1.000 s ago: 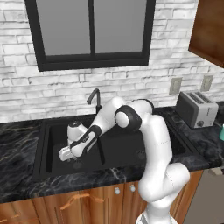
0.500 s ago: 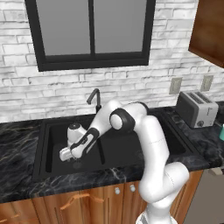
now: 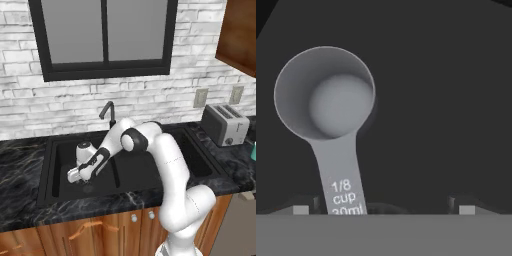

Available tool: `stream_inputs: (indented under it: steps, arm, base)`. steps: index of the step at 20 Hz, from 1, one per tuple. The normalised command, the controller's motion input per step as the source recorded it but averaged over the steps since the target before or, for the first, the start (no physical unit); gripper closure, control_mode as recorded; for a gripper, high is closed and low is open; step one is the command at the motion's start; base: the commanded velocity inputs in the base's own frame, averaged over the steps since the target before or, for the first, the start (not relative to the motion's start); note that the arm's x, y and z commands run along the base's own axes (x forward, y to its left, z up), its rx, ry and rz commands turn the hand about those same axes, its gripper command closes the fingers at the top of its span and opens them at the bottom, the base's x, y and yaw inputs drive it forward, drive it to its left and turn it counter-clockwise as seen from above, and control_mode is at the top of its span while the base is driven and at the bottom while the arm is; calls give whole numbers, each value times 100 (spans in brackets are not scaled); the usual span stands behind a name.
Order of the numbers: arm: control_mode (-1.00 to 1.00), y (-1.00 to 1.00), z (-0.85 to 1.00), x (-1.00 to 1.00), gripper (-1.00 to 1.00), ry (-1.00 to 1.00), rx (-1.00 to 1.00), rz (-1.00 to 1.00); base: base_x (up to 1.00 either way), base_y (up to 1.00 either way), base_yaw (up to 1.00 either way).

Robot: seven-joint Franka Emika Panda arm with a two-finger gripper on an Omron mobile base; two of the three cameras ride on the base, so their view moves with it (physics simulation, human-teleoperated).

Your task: Move any existing items from the left basin to the right basin for drying. Then move the mug from the counter to the left basin of the sink for washing.

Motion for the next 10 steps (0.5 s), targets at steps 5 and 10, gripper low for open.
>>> stream_inputs:
  steps: [5, 10]
  arm:
    - [-100, 7, -12, 16, -100, 0, 0, -1]
    - [-100, 2, -1, 0, 100, -2, 0, 0]
  base:
    - [0, 0, 0]
    - [0, 0, 0]
